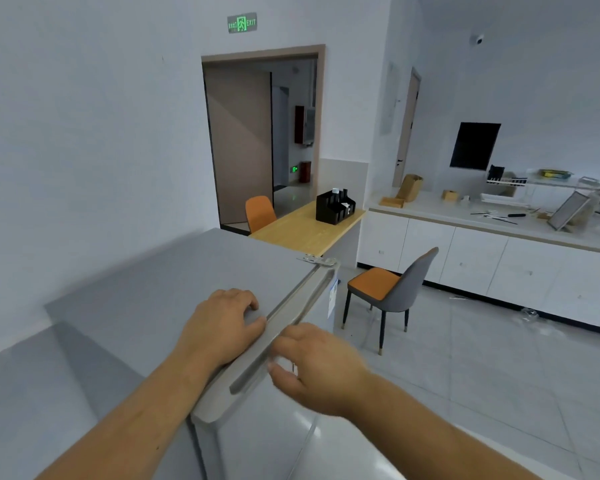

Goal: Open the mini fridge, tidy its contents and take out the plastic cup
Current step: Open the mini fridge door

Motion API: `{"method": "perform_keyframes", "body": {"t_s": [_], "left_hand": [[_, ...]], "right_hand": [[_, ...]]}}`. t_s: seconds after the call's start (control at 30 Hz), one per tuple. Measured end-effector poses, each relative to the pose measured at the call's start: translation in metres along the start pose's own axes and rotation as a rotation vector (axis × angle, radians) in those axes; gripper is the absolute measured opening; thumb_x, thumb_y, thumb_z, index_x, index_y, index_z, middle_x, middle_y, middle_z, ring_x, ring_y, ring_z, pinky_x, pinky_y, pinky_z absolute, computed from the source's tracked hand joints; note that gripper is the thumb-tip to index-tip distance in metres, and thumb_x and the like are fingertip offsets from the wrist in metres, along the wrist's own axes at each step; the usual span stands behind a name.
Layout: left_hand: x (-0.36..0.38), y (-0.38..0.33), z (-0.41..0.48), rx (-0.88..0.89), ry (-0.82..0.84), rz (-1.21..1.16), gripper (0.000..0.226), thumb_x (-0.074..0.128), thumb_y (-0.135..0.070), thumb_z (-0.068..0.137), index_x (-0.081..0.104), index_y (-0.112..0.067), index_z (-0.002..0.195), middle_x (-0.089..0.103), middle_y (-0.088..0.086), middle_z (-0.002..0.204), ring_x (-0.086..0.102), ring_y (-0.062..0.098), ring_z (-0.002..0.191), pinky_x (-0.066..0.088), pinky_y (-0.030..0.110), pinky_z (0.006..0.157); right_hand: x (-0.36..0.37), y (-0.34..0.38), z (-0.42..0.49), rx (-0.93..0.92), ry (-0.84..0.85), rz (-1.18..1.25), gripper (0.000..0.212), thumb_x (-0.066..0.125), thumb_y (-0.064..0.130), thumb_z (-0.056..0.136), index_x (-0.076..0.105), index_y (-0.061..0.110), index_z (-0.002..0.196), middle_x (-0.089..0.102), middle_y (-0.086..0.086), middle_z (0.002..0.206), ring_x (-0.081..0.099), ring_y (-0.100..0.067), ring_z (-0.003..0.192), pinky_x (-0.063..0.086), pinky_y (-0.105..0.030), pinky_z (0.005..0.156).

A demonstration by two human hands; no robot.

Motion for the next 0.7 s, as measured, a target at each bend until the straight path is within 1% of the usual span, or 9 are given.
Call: {"method": "perform_keyframes", "body": {"t_s": [0.07,0.13,0.17,0.23,0.3,0.37,0.47,0.57,0.7], "left_hand": [[0.0,0.0,-0.002,0.002,-0.004,-0.005,0.03,0.056,-0.057,0.09,0.063,-0.034,0.108,0.067,-0.012,0.113,0.053,0.012,0.101,0.05,0.036,0.085],[-0.001,0.001,-0.004,0.001,-0.007,-0.022,0.03,0.055,-0.058,0.089,0.063,-0.036,0.108,0.067,-0.015,0.111,0.054,0.01,0.099,0.051,0.034,0.083],[-0.001,0.001,-0.004,-0.001,-0.006,-0.027,0.03,0.055,-0.059,0.089,0.063,-0.036,0.107,0.067,-0.016,0.111,0.054,0.009,0.099,0.051,0.033,0.082],[-0.001,0.002,-0.006,-0.009,-0.004,-0.033,0.03,0.057,-0.059,0.089,0.063,-0.036,0.107,0.067,-0.016,0.112,0.054,0.009,0.101,0.052,0.034,0.083],[0.0,0.003,-0.007,-0.015,-0.004,-0.032,0.03,0.058,-0.057,0.089,0.064,-0.035,0.108,0.067,-0.015,0.113,0.055,0.011,0.103,0.05,0.035,0.083],[0.0,0.004,-0.007,-0.013,0.0,-0.02,0.029,0.058,-0.055,0.09,0.065,-0.034,0.109,0.067,-0.013,0.114,0.055,0.012,0.104,0.049,0.036,0.084],[0.002,0.006,-0.006,-0.014,0.004,-0.014,0.028,0.059,-0.054,0.09,0.065,-0.034,0.108,0.068,-0.011,0.113,0.055,0.014,0.103,0.05,0.037,0.084],[0.003,0.006,-0.005,-0.014,-0.003,-0.01,0.027,0.061,-0.053,0.09,0.065,-0.032,0.108,0.068,-0.01,0.111,0.056,0.014,0.101,0.05,0.036,0.082],[0.004,0.008,-0.002,-0.011,-0.013,-0.005,0.026,0.061,-0.054,0.09,0.064,-0.034,0.107,0.068,-0.01,0.109,0.056,0.012,0.098,0.052,0.036,0.081]], "right_hand": [[0.013,0.017,-0.006,-0.065,0.031,-0.013,0.035,0.046,0.045,0.101,0.064,0.023,0.121,0.064,0.003,0.115,0.052,-0.016,0.109,0.049,-0.034,0.092],[0.017,0.021,-0.01,-0.074,0.015,0.025,0.035,0.049,0.043,0.101,0.063,0.024,0.127,0.063,0.004,0.125,0.05,-0.014,0.117,0.043,-0.03,0.099],[0.016,0.02,-0.01,-0.06,0.008,0.043,0.035,0.05,0.043,0.101,0.063,0.024,0.127,0.063,0.004,0.125,0.049,-0.014,0.118,0.042,-0.03,0.099],[0.013,0.022,-0.009,-0.043,0.01,0.02,0.031,0.049,0.043,0.101,0.067,0.022,0.115,0.064,0.001,0.11,0.05,-0.017,0.105,0.045,-0.033,0.09],[0.008,0.021,-0.013,-0.032,0.004,-0.037,0.034,0.047,0.044,0.102,0.069,0.019,0.096,0.059,0.0,0.09,0.048,-0.018,0.088,0.045,-0.036,0.077],[-0.001,0.009,-0.023,0.036,-0.03,-0.028,0.035,0.045,0.047,0.101,0.062,0.021,0.085,0.053,0.004,0.083,0.047,-0.015,0.08,0.046,-0.037,0.071],[-0.018,-0.022,-0.035,0.205,-0.095,-0.008,0.024,0.045,0.053,0.095,0.052,0.03,0.097,0.049,0.011,0.093,0.047,-0.009,0.08,0.045,-0.03,0.066],[-0.023,-0.041,-0.038,0.32,-0.055,-0.049,0.036,0.044,0.058,0.091,0.054,0.03,0.112,0.049,0.01,0.101,0.048,-0.011,0.087,0.042,-0.028,0.07],[-0.025,-0.058,-0.049,0.414,0.022,-0.13,0.045,0.045,0.058,0.09,0.059,0.024,0.116,0.048,0.004,0.104,0.048,-0.016,0.091,0.048,-0.033,0.074]]}}
Point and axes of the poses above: each hand's wrist, its own z-axis towards the middle knuckle, its own x-axis out of the palm, y = z × x, the point moved 9 cm from there along z, towards the middle knuckle
